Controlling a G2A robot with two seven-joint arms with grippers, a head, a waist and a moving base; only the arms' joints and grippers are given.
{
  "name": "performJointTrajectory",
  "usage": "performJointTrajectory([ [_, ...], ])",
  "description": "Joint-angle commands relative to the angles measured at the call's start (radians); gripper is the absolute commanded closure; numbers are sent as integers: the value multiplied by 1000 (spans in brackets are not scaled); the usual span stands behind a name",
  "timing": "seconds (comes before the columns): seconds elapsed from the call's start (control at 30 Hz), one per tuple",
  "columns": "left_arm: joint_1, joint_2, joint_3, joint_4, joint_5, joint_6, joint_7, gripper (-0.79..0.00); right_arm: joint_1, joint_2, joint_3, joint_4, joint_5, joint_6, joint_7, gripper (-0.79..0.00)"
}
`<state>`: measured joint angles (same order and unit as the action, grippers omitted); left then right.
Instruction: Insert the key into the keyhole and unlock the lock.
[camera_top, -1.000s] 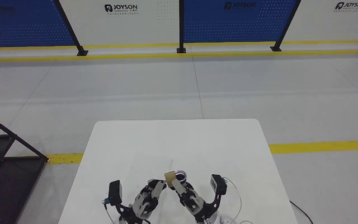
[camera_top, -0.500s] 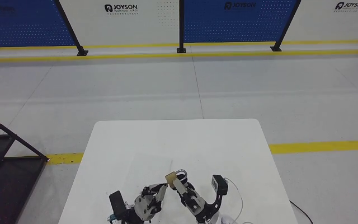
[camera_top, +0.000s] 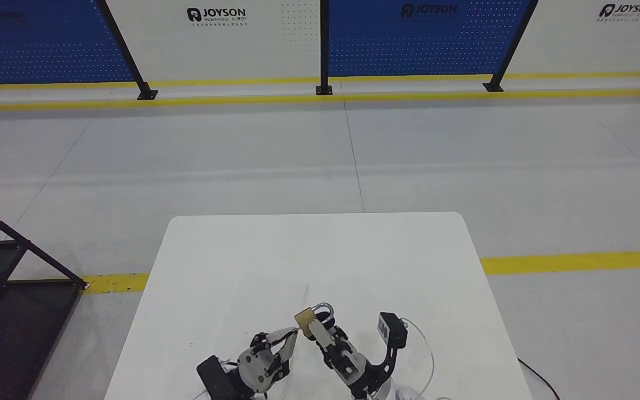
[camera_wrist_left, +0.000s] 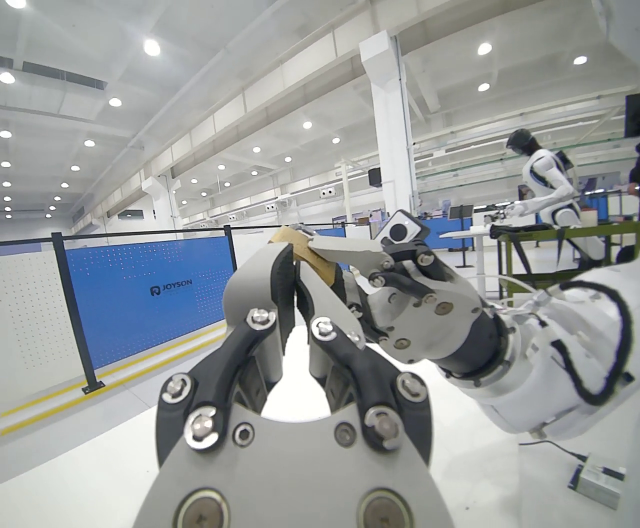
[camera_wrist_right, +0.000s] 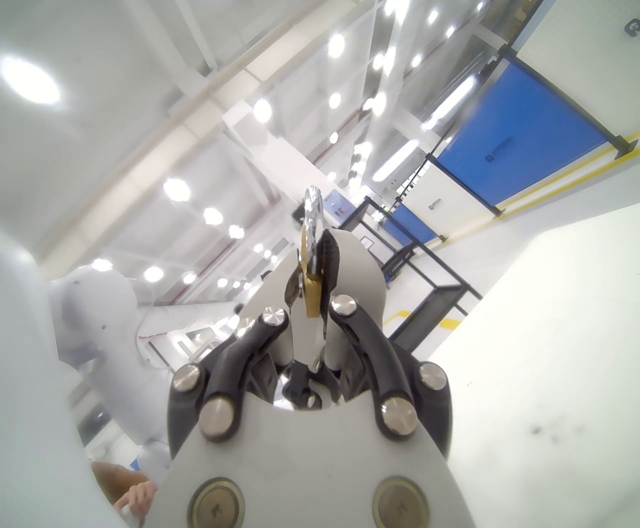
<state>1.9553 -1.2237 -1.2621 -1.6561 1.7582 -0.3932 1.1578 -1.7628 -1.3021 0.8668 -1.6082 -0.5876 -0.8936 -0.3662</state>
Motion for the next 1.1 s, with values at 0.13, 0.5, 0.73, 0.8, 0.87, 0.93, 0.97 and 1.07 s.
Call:
performJointTrajectory([
  [0.13, -11, 10, -5, 1, 54, 50, 21, 0, -2, 1, 1, -2, 14, 6, 4, 0],
  [0.5, -15, 25, -2, -6, 55, 75, 30, 0, -6, 1, 3, -8, 37, 8, 7, 0],
  [0.73, -15, 28, 13, -13, -58, 13, 33, -785, -7, 1, 17, -8, 27, 14, -12, 0],
  [0.8, -6, 30, 20, -11, -115, -40, 24, -785, -5, 1, 25, -5, 19, 25, -24, 0],
  [0.87, 1, 32, 16, -14, -158, -78, 14, -785, -2, 0, 32, 0, 13, 36, -34, 0],
  [0.93, 32, 36, 28, -21, -291, -221, -3, -785, 8, -2, 38, 16, 11, 54, -38, 0],
  [0.97, 46, 38, 29, -19, -333, -273, -22, -785, 14, -2, 40, 27, 11, 66, -33, 0],
  [1.07, 106, 52, 13, -63, -577, -435, -165, -785, 56, -6, 30, 82, 29, 145, 50, 0],
])
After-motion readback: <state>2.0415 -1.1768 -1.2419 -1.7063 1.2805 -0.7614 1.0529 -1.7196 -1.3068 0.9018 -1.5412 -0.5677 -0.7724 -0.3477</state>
